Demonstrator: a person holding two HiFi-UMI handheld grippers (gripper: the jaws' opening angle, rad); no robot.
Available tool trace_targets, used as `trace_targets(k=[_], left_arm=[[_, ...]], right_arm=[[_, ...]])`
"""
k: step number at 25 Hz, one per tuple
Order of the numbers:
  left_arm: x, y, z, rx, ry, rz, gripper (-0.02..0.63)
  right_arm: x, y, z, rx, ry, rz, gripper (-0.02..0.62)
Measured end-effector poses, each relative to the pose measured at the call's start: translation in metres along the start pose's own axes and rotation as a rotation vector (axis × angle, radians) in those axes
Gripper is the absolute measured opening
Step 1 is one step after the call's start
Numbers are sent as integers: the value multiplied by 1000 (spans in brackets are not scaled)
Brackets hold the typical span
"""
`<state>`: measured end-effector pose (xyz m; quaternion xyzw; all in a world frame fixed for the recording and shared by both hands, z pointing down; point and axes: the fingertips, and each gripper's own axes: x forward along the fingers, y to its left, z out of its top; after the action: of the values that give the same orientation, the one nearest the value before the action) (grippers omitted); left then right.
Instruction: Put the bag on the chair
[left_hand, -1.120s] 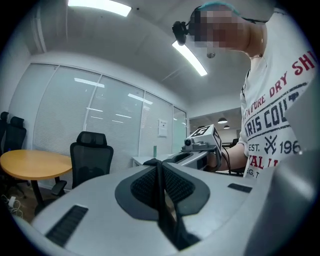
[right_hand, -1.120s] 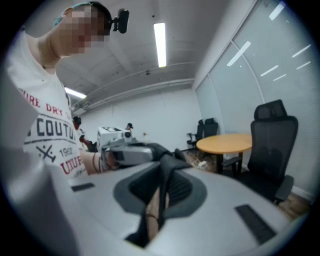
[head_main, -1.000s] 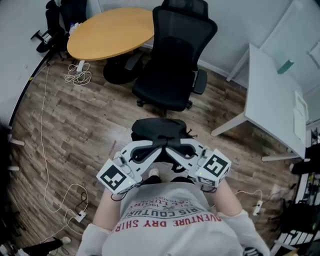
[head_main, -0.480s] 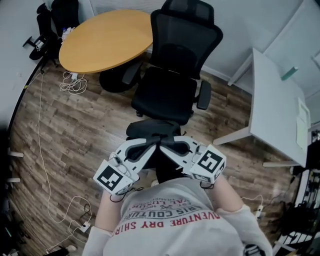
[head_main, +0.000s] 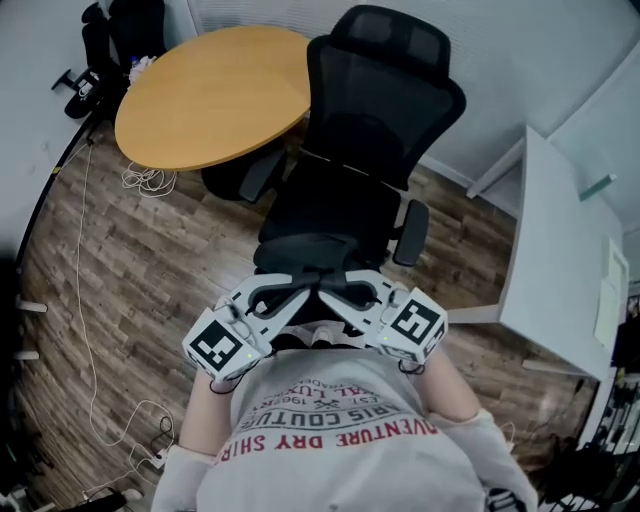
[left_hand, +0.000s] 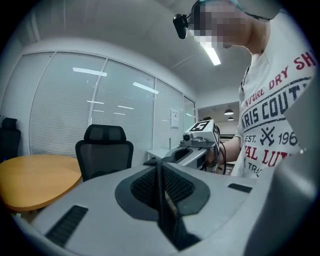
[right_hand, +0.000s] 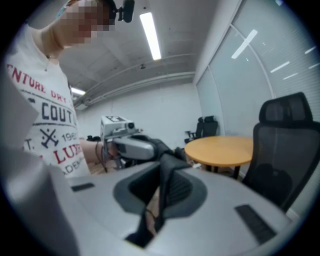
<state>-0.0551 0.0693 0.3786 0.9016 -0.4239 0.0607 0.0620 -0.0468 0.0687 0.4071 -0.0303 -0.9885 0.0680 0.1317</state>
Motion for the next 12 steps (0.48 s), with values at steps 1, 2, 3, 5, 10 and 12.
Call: trace_targets(k=[1,2,3,5,10,12], left_arm=[[8,7,1,1,1,-3,49],[16,14,3,0,1,-5,49],[24,23,5,-2,3,-7,49],[39,42,9,-6,11,-15,49],[80,91,19,-14,21,-70,49],[99,109,23,-3,14,-120,49]], right_arm=[[0,-11,3,1,-1,-13,44],[1,-22,7,1,-2,-26,44],[1,-34,10,3,0,-39,44],[3,-57,13,8,3,-60,44],[8,-119,22,43,-18,-146,44],[8,-145,26,67,-28,-201,44]])
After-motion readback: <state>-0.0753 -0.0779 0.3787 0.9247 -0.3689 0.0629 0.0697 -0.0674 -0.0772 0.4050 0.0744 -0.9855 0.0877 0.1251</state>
